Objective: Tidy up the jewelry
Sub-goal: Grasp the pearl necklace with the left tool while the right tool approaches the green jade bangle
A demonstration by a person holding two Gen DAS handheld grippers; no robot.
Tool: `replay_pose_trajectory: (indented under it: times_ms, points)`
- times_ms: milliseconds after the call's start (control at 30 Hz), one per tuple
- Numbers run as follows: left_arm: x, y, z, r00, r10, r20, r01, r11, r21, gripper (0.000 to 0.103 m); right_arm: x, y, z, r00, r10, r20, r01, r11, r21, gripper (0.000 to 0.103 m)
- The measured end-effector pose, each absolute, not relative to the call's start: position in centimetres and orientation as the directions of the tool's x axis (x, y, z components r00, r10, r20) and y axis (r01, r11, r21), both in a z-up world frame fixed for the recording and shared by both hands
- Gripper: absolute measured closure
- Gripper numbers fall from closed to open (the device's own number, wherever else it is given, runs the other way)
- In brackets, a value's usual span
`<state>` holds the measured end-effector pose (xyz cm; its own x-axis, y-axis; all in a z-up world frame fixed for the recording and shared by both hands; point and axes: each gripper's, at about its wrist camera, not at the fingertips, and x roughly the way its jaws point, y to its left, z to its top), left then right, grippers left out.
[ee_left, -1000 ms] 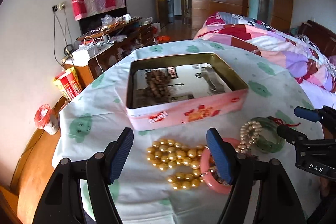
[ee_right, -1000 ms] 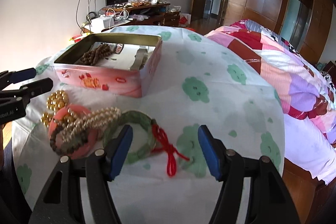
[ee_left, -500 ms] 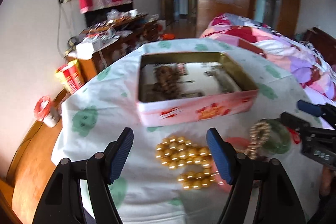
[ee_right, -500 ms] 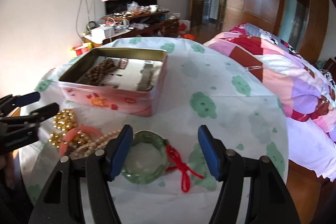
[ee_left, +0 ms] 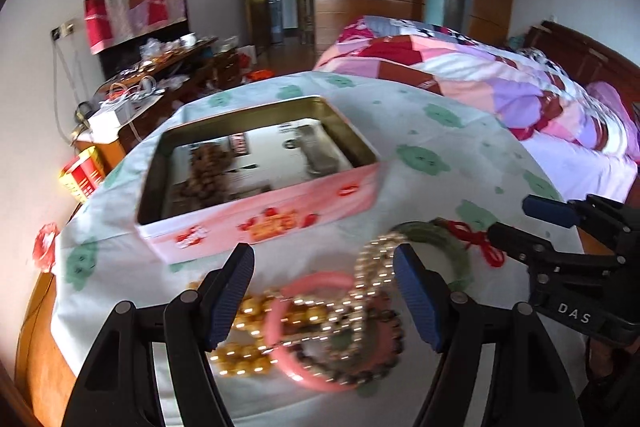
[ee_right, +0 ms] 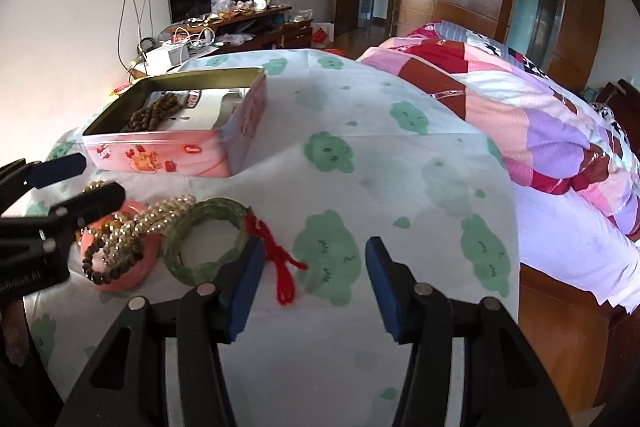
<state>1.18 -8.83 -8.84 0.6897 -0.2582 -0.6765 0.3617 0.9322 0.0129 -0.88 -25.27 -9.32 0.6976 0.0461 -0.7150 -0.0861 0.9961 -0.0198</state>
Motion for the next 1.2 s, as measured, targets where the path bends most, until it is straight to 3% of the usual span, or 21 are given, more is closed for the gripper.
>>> replay_pose_trajectory:
  times_ms: [100,200,267,300,400,433,700,900,1000,1067,1200]
  points:
    - [1.1,-9.6,-9.3,0.672,-0.277,-0.687,0.39,0.921,0.01,0.031,-0.7,-25.6,-9.5,0.696,0.056,-0.716,-0.078,0.997,0.002,0.048]
    - [1.5,-10.0,-10.1,0.634,-0.299,-0.714,0.415,0.91,-0.012,0.053,-0.7,-25.9,-9.4,0.698,0.07,-0.713,-0.071,0.997,0.029,0.048]
    - [1.7,-9.9,-10.5,0.603,-0.323,-0.73,0.431,0.901,-0.043,0.08,-0.6,-25.9,-9.3,0.702,0.075,-0.708,-0.07,0.997,0.037,0.048]
    - [1.9,-9.9,-10.7,0.59,-0.335,-0.735,0.435,0.898,-0.06,0.087,-0.6,-25.8,-9.3,0.702,0.08,-0.708,-0.074,0.996,0.04,0.048]
    - [1.8,-9.3,-10.3,0.589,-0.363,-0.722,0.437,0.895,-0.093,0.095,-0.8,-25.5,-9.4,0.701,0.097,-0.706,-0.089,0.995,0.048,0.048]
    - [1.7,-8.8,-9.8,0.595,-0.371,-0.713,0.433,0.895,-0.104,0.103,-0.8,-25.3,-9.4,0.701,0.102,-0.706,-0.094,0.994,0.05,0.048]
    - [1.5,-6.1,-6.7,0.646,-0.41,-0.644,0.414,0.897,-0.156,0.103,-1.4,-23.7,-8.6,0.723,0.162,-0.671,-0.163,0.985,0.062,0.048]
    - [1.8,-7.9,-8.3,0.612,-0.363,-0.703,0.429,0.899,-0.091,0.099,-1.2,-22.7,-8.6,0.727,0.14,-0.672,-0.176,0.984,0.014,0.048]
    - [1.9,-8.6,-8.7,0.606,-0.353,-0.713,0.434,0.898,-0.075,0.082,-1.3,-23.4,-8.7,0.73,0.123,-0.673,-0.154,0.988,0.014,0.048]
    - [1.8,-8.7,-8.9,0.613,-0.34,-0.713,0.432,0.9,-0.058,0.045,-1.2,-23.9,-8.8,0.728,0.118,-0.676,-0.14,0.99,0.022,0.048]
    - [1.8,-8.8,-9.3,0.609,-0.361,-0.706,0.449,0.891,-0.068,0.042,-1.1,-24.0,-9.1,0.722,0.119,-0.681,-0.138,0.99,0.027,0.048]
